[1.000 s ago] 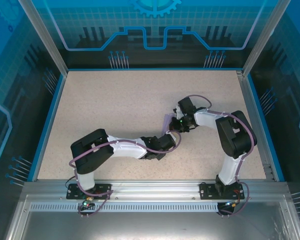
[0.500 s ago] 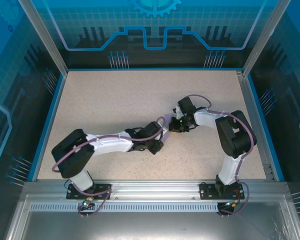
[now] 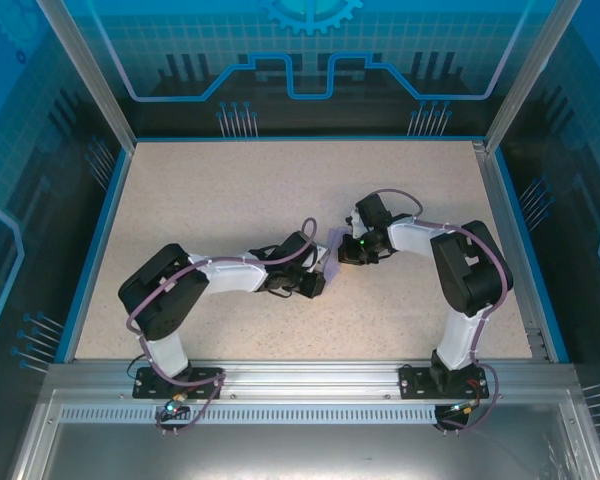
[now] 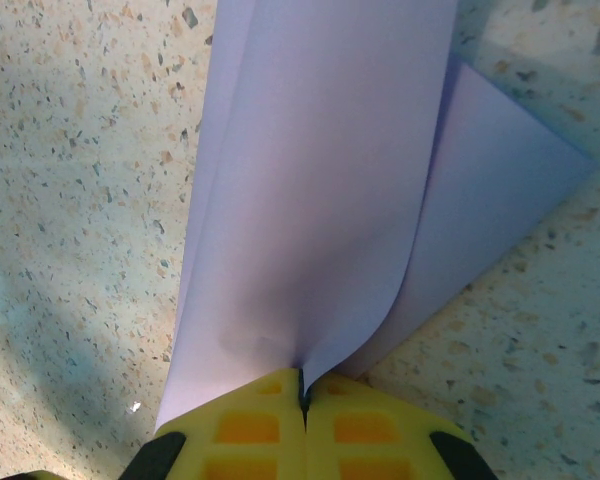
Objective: Fold a paper plane with a square sheet of paper (pick it up from the middle)
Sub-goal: Fold the wing for the fifth time at the center of the table.
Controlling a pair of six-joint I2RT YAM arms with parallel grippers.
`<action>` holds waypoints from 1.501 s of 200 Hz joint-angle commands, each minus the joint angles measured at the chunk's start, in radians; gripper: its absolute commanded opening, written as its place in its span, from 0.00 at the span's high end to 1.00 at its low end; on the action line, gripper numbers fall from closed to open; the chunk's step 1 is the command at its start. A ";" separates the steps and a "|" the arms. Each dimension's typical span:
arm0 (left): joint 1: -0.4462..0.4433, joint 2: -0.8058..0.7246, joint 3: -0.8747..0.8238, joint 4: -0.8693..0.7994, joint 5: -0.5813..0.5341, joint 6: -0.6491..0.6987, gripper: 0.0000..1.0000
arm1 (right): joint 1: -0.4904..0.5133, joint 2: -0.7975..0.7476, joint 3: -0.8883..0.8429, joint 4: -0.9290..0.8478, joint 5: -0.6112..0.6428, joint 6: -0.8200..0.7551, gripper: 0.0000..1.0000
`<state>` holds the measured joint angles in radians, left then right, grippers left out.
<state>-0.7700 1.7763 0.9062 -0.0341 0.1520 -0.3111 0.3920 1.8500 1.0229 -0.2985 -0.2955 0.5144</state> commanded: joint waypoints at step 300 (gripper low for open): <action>0.025 0.103 -0.101 0.197 0.112 -0.082 0.87 | -0.002 0.052 -0.038 -0.039 0.085 -0.011 0.95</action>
<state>-0.7429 1.8278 0.8520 0.1734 0.2352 -0.3801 0.3923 1.8526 1.0203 -0.2790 -0.2993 0.5144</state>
